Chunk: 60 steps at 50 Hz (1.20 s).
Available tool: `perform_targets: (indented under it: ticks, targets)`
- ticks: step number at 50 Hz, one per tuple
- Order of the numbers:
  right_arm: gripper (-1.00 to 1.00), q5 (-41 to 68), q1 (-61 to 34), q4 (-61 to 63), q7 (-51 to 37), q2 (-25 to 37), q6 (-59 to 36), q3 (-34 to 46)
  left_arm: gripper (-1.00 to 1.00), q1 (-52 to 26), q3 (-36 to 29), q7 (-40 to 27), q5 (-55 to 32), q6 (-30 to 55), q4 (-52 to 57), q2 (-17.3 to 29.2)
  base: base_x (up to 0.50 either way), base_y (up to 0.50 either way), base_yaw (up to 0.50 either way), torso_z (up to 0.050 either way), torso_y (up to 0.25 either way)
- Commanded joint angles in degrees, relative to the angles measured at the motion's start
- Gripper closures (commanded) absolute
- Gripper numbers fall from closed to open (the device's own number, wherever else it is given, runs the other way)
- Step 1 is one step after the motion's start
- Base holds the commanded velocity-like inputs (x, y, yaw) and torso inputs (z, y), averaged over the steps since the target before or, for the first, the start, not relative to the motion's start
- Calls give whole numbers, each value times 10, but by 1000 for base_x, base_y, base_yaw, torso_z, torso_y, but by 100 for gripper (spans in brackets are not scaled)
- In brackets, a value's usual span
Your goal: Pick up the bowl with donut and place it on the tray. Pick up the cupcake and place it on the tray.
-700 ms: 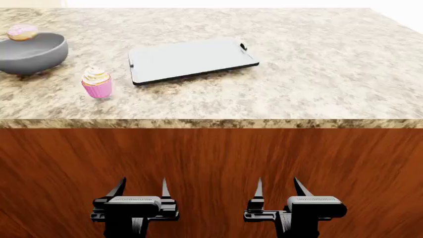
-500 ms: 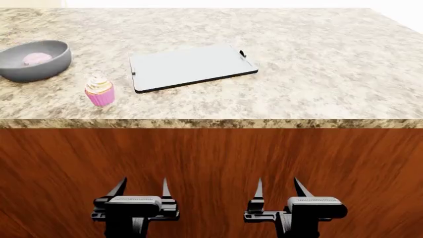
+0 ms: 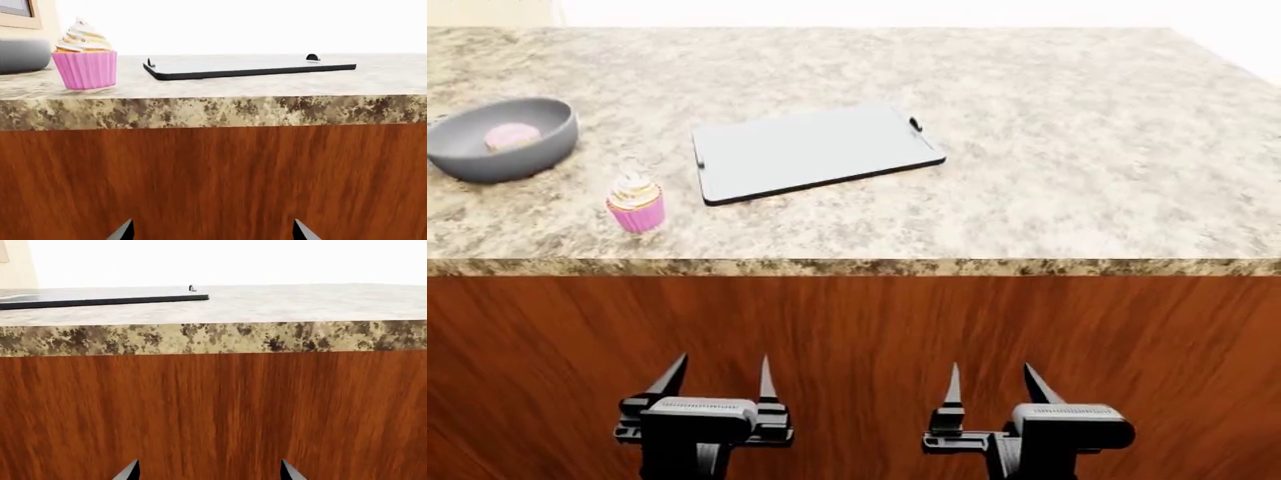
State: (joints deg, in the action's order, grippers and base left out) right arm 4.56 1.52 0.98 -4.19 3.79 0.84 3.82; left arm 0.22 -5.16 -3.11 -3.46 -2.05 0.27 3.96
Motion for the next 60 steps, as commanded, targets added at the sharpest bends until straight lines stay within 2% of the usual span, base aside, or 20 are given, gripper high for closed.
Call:
perform_targets:
  ticks: [1, 20, 23, 28, 38, 42, 60]
  targets:
    - [-100, 11, 0, -1, -11, 9, 1, 9, -100, -1, -12, -6, -9, -9, -4, 10, 0, 0, 0, 50, 0]
    - [-100, 17, 1, 5, -28, 21, -1, 25, -100, 2, -19, -21, -32, -15, 7, 19, 0, 0, 0, 50, 0]
    - [-100, 41, 14, 68, -28, 27, -31, 18, -100, 14, -3, -27, -61, -3, 57, 22, 0, 0, 0, 15, 0]
    - [-100, 73, 32, 212, -44, 54, -117, -3, -100, 27, 8, -52, -82, 82, 193, 39, 0, 0, 0, 0, 0]
    - [-100, 140, -29, 415, -80, 103, -333, -26, -100, -36, 23, -100, -116, 289, 352, 74, 0, 0, 0, 0, 0]
    - [-100, 164, -72, 441, -87, 117, -398, -35, -100, -70, 36, -113, -135, 363, 396, 89, 0, 0, 0, 0, 0]
    - [-100, 233, -160, 502, -114, 135, -528, -71, -100, -166, 95, -159, -184, 511, 484, 117, 0, 0, 0, 0, 0]
